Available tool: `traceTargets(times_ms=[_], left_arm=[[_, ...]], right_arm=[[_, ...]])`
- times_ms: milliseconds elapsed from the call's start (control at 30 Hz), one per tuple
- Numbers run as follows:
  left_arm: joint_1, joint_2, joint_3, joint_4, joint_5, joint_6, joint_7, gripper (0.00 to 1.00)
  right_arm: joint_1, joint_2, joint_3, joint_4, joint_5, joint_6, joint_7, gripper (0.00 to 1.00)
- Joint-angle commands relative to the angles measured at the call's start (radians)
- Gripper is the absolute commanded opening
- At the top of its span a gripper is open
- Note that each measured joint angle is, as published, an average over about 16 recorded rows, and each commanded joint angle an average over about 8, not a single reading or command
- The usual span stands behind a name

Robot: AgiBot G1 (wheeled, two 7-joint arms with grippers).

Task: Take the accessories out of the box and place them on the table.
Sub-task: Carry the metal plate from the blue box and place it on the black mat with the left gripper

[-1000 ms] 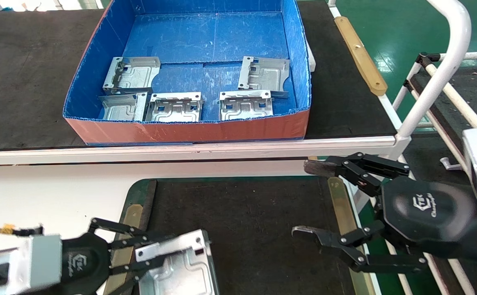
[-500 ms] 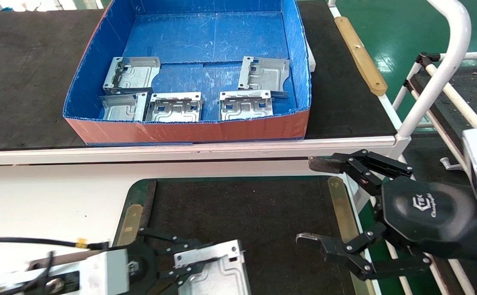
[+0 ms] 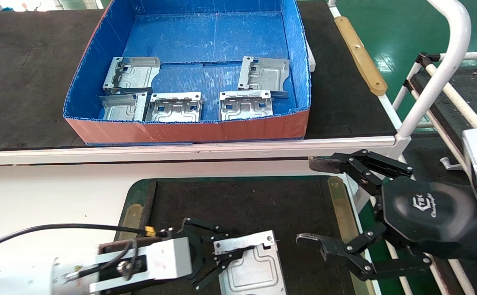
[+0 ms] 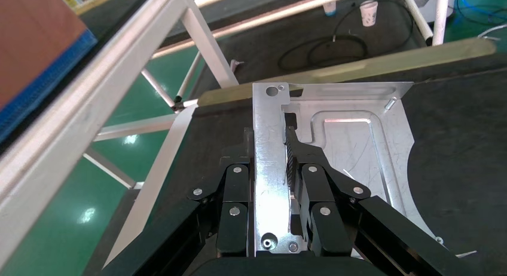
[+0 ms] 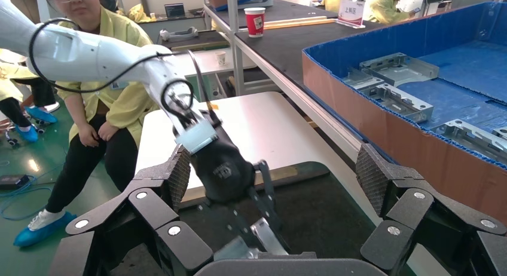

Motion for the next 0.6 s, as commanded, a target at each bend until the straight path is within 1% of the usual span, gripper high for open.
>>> traceTargets(times_ms=[33,300,600], left_arm=[[-0.017,0.031,0.012,0.030,0.020,-0.006,0.005,0.00],[-0.100,0.172,0.045,0.211,0.065,0.016,0.066,0.00],[-0.191,0.325,0.064,0.460,0.082,0.078,0.181,0.00]], right_arm=[[0.000,0.000,0.000,0.000,0.000,0.000,0.000,1.00],[0.000,0.000,0.000,0.000,0.000,0.000,0.000,1.00],[0.000,0.000,0.000,0.000,0.000,0.000,0.000,1.00]])
